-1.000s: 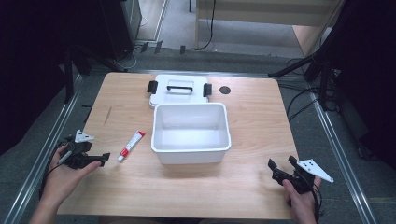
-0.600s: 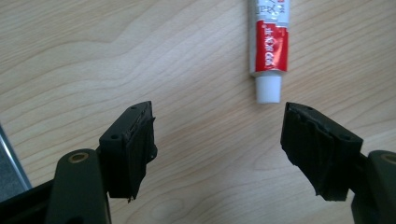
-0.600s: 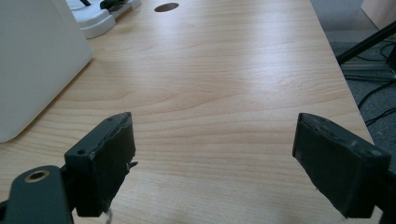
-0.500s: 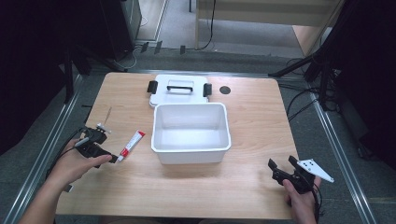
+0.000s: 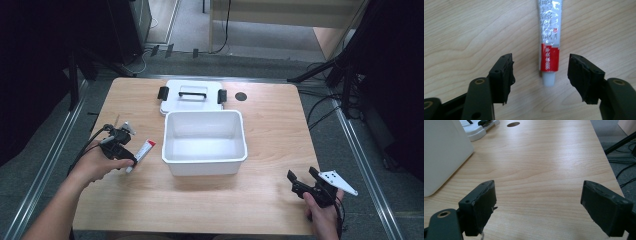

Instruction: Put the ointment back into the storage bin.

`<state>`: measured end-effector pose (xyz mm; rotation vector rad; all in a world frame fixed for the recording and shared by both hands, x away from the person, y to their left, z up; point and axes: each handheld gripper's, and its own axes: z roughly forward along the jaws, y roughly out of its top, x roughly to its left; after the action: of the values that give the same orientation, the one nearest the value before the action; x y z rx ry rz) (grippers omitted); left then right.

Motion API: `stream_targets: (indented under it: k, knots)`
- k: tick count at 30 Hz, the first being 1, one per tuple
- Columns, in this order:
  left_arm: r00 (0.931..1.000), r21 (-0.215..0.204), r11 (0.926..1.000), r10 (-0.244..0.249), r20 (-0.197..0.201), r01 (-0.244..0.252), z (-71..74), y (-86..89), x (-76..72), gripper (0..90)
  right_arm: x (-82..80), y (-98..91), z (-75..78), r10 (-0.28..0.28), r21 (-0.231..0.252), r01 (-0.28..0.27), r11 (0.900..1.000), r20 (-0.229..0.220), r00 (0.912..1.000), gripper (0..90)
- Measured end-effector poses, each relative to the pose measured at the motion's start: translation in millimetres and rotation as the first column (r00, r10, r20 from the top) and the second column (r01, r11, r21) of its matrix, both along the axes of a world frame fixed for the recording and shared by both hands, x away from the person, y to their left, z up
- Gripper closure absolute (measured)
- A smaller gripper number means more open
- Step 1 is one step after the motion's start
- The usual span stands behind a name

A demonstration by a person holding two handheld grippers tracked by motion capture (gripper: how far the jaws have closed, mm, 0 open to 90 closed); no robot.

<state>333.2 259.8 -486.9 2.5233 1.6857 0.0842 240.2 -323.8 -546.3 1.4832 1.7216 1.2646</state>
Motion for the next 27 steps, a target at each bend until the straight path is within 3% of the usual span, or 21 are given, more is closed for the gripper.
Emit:
stream_targets:
  k: [5, 12, 15, 22, 27]
  knots:
    - [0.9998, 0.010, 0.9999, -0.007, -0.021, 0.008, -7.5, -10.8, 9.6, 45.3, 0.0, -0.3, 0.0, 0.001, 0.001, -0.001, 1.0000, 0.001, 1.0000, 13.2]
    - [0.9996, 0.056, 0.9984, 0.000, -0.028, 0.002, -10.5, -19.5, 22.5, 51.7, -0.3, 0.0, 0.0, 0.006, -0.002, -0.006, 1.0000, 0.004, 1.0000, 13.1]
    - [0.9987, 0.047, 0.9989, -0.004, -0.051, 0.006, -10.9, -22.2, 26.6, 54.0, -0.3, 0.0, 0.1, 0.007, -0.001, -0.007, 1.0000, 0.003, 1.0000, 13.1]
    - [0.9965, 0.094, 0.9951, -0.023, -0.080, 0.030, -20.0, -30.7, 28.7, 59.7, -0.3, 0.0, 0.1, 0.009, 0.000, -0.009, 1.0000, 0.002, 1.0000, 13.1]
    - [0.9948, 0.101, 0.9931, -0.052, -0.088, 0.060, -19.9, -32.2, 28.3, 71.4, -0.4, -0.2, 0.0, 0.009, -0.001, -0.009, 1.0000, 0.004, 1.0000, 13.2]
